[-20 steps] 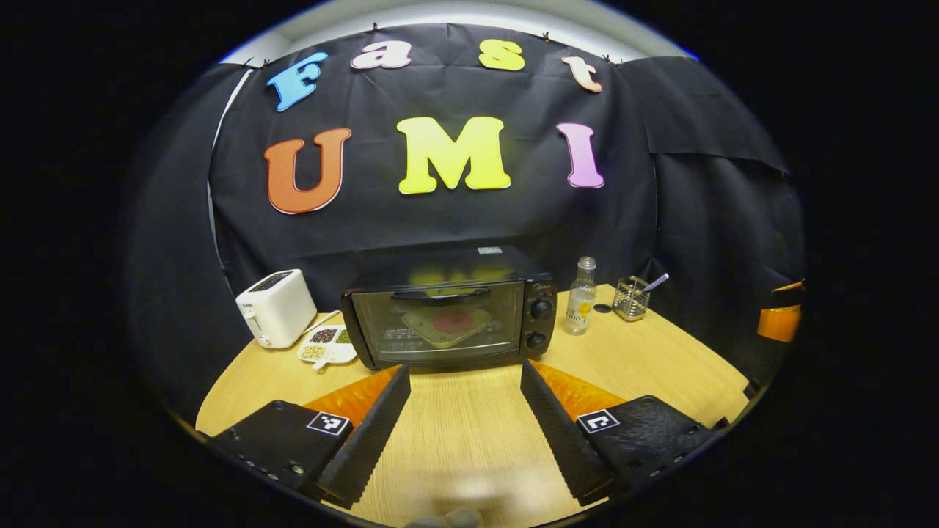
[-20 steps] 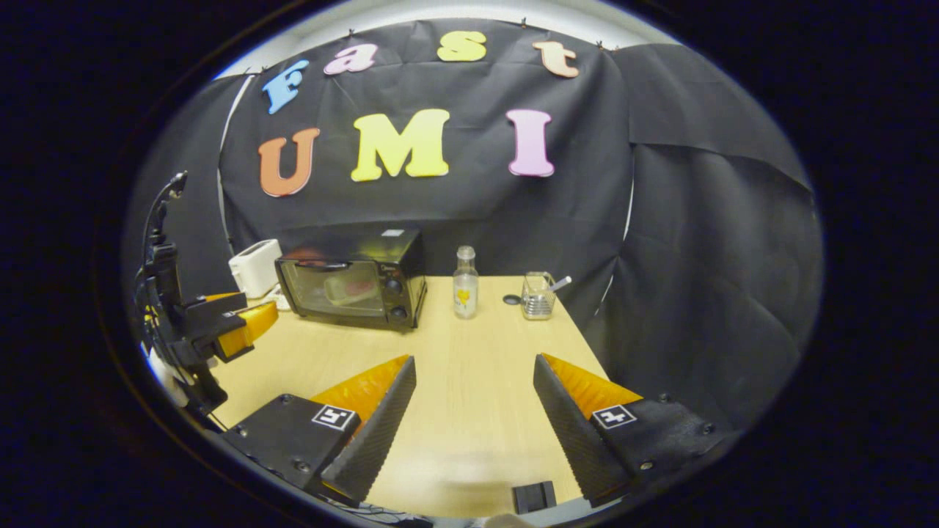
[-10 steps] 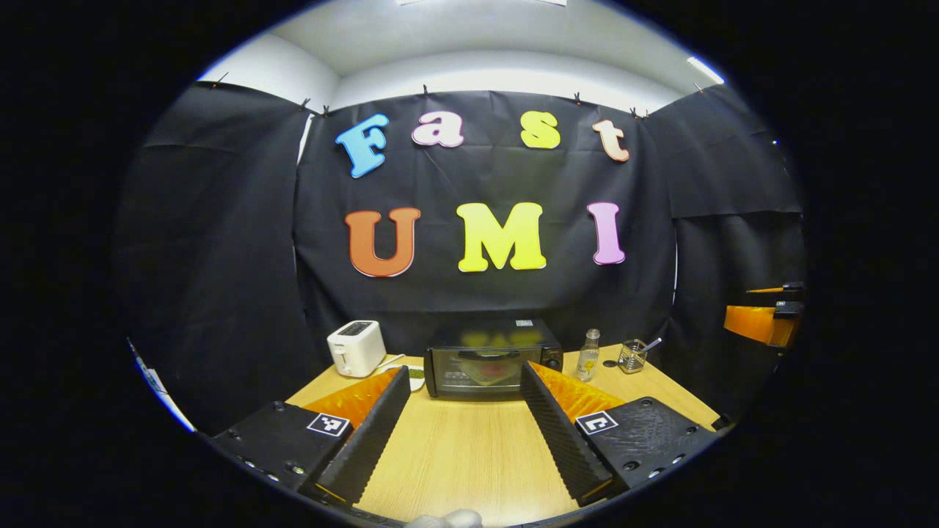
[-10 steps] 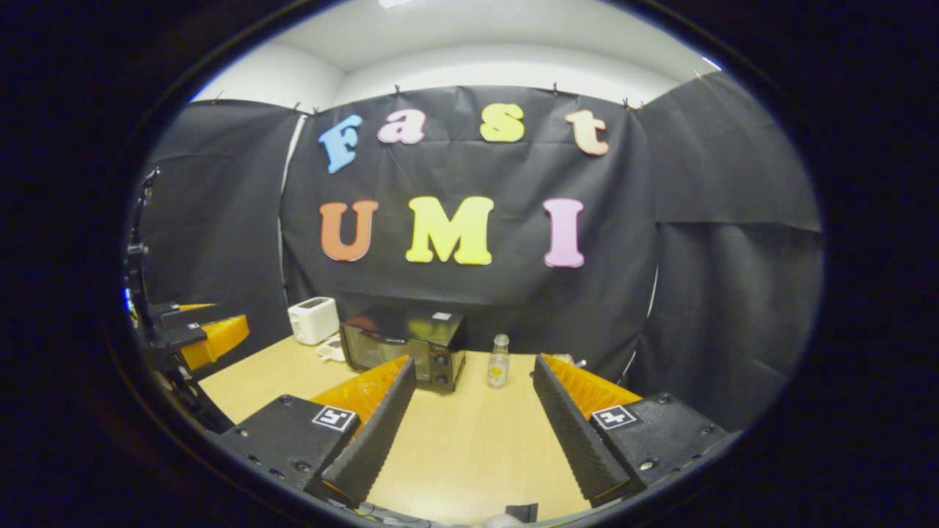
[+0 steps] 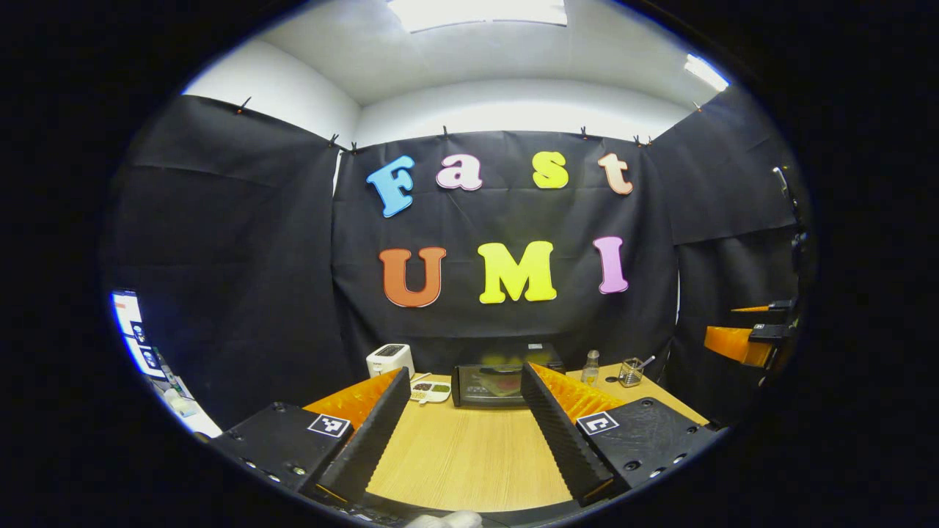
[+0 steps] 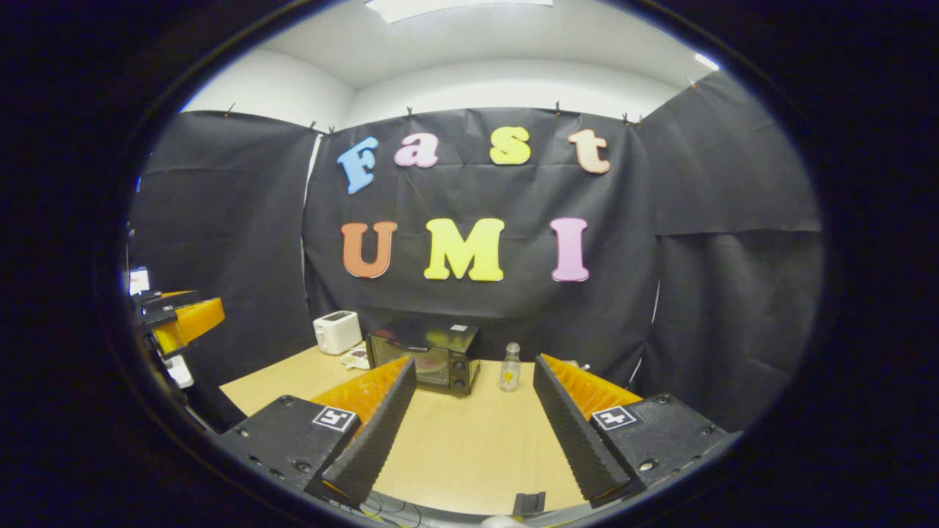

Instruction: Open the electric oven with the left hand, put the food in, and close the electric oven.

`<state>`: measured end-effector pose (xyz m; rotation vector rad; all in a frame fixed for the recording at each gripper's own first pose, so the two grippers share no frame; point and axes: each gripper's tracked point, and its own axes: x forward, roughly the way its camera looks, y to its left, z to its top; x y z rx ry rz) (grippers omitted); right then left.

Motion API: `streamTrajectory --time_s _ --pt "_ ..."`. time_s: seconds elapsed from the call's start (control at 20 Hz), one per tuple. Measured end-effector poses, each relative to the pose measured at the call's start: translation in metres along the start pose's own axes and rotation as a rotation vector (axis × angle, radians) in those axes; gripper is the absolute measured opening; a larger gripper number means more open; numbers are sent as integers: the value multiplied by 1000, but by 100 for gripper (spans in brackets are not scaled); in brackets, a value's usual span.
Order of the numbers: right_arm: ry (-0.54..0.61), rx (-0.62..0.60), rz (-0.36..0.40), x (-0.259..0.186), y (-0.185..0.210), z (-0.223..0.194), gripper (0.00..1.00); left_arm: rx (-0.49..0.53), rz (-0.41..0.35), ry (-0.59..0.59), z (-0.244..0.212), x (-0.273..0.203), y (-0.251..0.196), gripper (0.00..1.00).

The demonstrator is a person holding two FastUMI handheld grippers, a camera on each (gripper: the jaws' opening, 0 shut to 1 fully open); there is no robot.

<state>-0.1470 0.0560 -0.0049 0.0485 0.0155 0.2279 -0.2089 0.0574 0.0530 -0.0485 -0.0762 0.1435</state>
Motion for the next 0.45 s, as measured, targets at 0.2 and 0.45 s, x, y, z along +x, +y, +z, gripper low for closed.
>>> streamTrajectory --time_s 0.2,0.45 --pt "-16 22 -24 -11 6 5 98 -10 -6 -24 5 4 14 96" --pt "-55 54 -69 -12 13 14 98 -28 -33 -41 3 2 25 96"
